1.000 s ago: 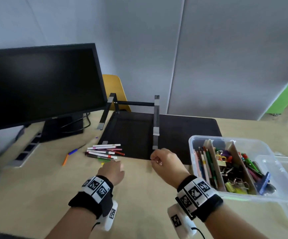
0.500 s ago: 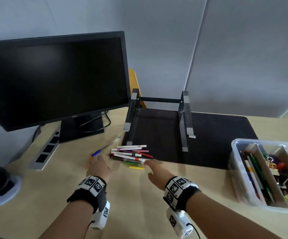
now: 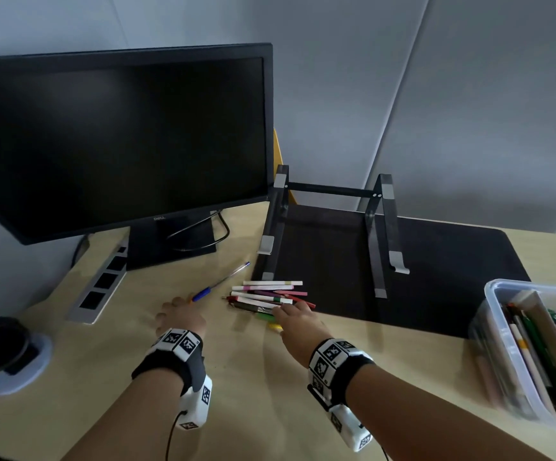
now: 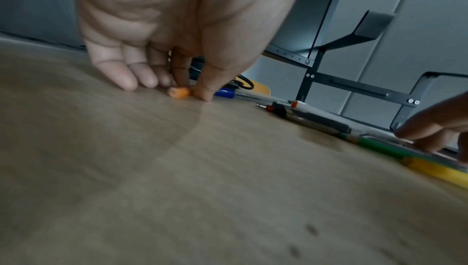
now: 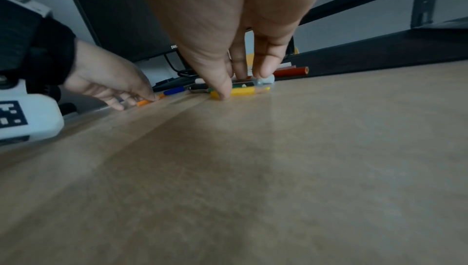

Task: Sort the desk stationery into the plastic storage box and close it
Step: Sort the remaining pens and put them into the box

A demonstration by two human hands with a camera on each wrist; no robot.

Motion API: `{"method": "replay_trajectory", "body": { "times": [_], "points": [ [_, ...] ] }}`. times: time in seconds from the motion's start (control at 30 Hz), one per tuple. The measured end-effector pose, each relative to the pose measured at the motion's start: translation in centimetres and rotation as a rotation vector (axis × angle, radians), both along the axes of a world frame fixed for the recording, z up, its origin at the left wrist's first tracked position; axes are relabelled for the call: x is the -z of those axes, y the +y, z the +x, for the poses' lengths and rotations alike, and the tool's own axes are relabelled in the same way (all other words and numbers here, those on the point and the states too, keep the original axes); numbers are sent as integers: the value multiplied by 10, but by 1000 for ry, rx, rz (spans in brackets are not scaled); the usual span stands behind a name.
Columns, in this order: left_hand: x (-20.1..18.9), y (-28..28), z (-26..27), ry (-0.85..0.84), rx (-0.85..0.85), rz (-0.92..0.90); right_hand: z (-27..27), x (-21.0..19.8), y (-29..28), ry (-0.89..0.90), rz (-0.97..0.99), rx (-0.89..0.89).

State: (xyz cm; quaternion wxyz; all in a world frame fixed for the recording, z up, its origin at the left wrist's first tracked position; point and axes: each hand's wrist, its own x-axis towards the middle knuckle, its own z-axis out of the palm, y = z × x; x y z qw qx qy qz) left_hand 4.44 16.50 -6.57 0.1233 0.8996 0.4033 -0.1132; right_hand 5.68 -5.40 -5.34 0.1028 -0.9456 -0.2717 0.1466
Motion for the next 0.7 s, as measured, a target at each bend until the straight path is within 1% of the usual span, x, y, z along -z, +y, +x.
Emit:
{"method": "replay_trajectory", "body": {
  "times": [0.07,0.13,0.17,0.27,0.47,0.7],
  "points": [
    [2,7,3,31,19,-20,0,-2,3,-2,-32,9],
    [1,14,7,44,2,-46,-1,-3,6,-10,-66,4],
    [1,16,10,28,-8,-60,-1,-4,7,-18,-84,-2],
    [-2,17,20,-94,-7,-96,-3,-3,8,-34,-137,-9],
    [-8,-5,36,-113,229,-57,-3,2,0,6,-244,-14],
    [-1,-19,42,-13,418,-78,-5,0,-8,87,-296,45]
  ]
}}
